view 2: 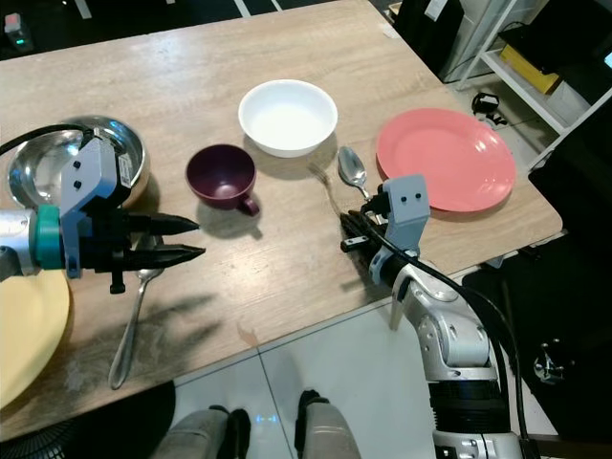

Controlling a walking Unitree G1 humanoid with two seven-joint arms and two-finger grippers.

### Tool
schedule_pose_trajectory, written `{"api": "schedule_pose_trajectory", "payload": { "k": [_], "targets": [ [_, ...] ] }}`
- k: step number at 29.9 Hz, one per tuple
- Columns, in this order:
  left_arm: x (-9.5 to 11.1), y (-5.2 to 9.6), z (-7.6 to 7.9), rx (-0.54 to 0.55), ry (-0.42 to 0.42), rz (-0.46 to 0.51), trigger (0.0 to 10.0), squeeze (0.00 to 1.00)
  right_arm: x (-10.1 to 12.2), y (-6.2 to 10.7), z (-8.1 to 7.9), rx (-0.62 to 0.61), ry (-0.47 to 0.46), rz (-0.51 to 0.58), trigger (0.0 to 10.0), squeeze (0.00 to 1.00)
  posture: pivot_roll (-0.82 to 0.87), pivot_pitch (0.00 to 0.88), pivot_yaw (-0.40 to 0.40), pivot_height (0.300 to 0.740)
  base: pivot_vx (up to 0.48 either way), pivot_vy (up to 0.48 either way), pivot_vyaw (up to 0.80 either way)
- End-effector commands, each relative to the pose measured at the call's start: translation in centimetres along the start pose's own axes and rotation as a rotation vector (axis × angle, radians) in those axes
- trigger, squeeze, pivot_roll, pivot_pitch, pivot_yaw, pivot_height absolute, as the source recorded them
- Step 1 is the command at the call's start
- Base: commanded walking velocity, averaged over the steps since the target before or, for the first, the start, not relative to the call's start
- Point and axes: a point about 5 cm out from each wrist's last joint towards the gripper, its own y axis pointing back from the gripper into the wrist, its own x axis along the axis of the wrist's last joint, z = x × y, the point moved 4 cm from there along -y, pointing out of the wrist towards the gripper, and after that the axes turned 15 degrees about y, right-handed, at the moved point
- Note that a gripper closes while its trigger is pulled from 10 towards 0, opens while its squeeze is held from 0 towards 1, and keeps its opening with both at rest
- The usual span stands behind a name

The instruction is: Setting the table

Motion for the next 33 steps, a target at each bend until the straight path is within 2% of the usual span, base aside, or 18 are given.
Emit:
{"api": "schedule_pose_trajectory", "payload": {
  "k": [1, 4, 5, 6, 7, 10, 11, 15, 18, 21, 23, 24, 26, 28, 29, 30, 33],
  "targets": [
    [-0.7, -0.2, 0.1, -0.006, 0.003, -0.022, 10.0, 0.00, -0.5, 0.3, -0.5, 0.018, -0.020, -0.013, 10.0, 1.00, 0.09, 0.117, 0.085, 0.740, 0.000, 0.000, 0.00],
    [-0.7, -0.4, 0.1, -0.007, 0.004, -0.019, 10.0, 0.00, -0.1, 0.2, -0.4, 0.011, -0.029, 0.001, 10.0, 1.00, 0.09, 0.115, 0.087, 0.740, 0.000, 0.000, 0.00],
    [-0.6, -0.4, 0.1, -0.007, 0.003, -0.017, 10.0, 0.00, 0.1, 0.2, -0.1, -0.006, -0.032, 0.007, 10.0, 0.93, 0.09, 0.115, 0.087, 0.740, 0.000, 0.000, 0.00],
    [-0.6, -0.5, 0.1, -0.007, 0.003, -0.014, 10.0, 0.00, 0.3, 0.3, 0.2, -0.022, -0.037, 0.012, 10.0, 0.78, 0.09, 0.115, 0.087, 0.740, 0.000, 0.000, 0.00],
    [-0.6, -0.5, 0.1, -0.005, 0.003, -0.011, 10.0, 0.00, 0.5, 0.3, 0.6, -0.040, -0.047, 0.019, 10.0, 0.00, 0.08, 0.114, 0.086, 0.740, 0.000, 0.000, 0.00],
    [-0.6, -0.6, 0.1, -0.002, 0.003, -0.007, 10.0, 0.00, 0.7, 0.4, 0.9, -0.054, -0.054, 0.027, 10.0, 0.00, 0.08, 0.114, 0.086, 0.740, 0.000, 0.000, 0.00],
    [-0.5, -0.8, 0.0, 0.009, 0.003, 0.008, 10.0, 0.00, 1.1, 0.5, 1.8, -0.107, -0.079, 0.051, 10.0, 0.00, 0.08, 0.113, 0.085, 0.740, 0.000, 0.000, 0.00],
    [-0.4, -1.1, 0.0, 0.020, 0.009, 0.024, 10.0, 0.00, 1.6, 0.8, 2.1, -0.129, -0.072, 0.082, 10.0, 0.00, 0.08, 0.112, 0.084, 0.740, 0.000, 0.000, 0.00],
    [-0.5, -1.2, 0.1, 0.021, 0.012, 0.029, 10.0, 0.00, 1.6, 0.9, 1.6, -0.111, -0.026, 0.078, 10.0, 0.00, 0.08, 0.112, 0.083, 0.740, 0.000, 0.000, 0.00],
    [-0.4, -1.3, 0.0, 0.031, 0.014, 0.040, 10.0, 0.00, 0.5, 0.9, 0.4, -0.074, 0.049, 0.038, 10.0, 0.00, 0.08, 0.111, 0.082, 0.740, 0.000, 0.000, 0.00],
    [-0.3, -1.4, -0.1, 0.043, 0.014, 0.050, 10.0, 0.00, 0.2, 0.9, 0.3, -0.083, 0.045, 0.036, 10.0, 0.00, 0.08, 0.107, 0.083, 0.740, 0.000, 0.000, 0.00],
    [-0.1, -1.6, -0.6, 0.086, 0.019, 0.078, 10.0, 0.00, -0.2, 0.7, 0.1, -0.107, 0.066, 0.041, 10.0, 0.00, 0.08, 0.105, 0.082, 0.740, 0.000, 0.000, 0.00],
    [-0.1, -1.6, -0.6, 0.086, 0.019, 0.078, 10.0, 0.00, -0.2, 0.7, 0.1, -0.107, 0.066, 0.041, 10.0, 0.00, 0.08, 0.105, 0.082, 0.740, 0.000, 0.000, 0.00],
    [0.0, -1.6, -0.8, 0.108, 0.029, 0.094, 10.0, 0.00, 0.1, 0.7, -1.0, -0.067, 0.053, 0.072, 10.0, 0.00, 0.08, 0.105, 0.082, 0.740, 0.000, 0.000, 0.00],
    [0.0, -1.6, -0.8, 0.108, 0.029, 0.094, 10.0, 0.00, 0.1, 0.7, -1.0, -0.067, 0.053, 0.072, 10.0, 0.00, 0.08, 0.105, 0.082, 0.740, 0.000, 0.000, 0.00],
    [-0.1, -1.6, -0.8, 0.113, 0.033, 0.095, 10.0, 0.00, -0.1, 0.6, -1.7, -0.041, 0.092, 0.060, 10.0, 0.00, 0.08, 0.102, 0.082, 0.740, 0.000, 0.000, 0.00],
    [-0.3, -1.5, -0.8, 0.117, 0.037, 0.094, 10.0, 0.00, -1.2, 0.2, -2.6, -0.019, 0.125, 0.016, 10.0, 0.00, 0.08, 0.100, 0.081, 0.740, 0.000, 0.000, 0.00]
  ]
}}
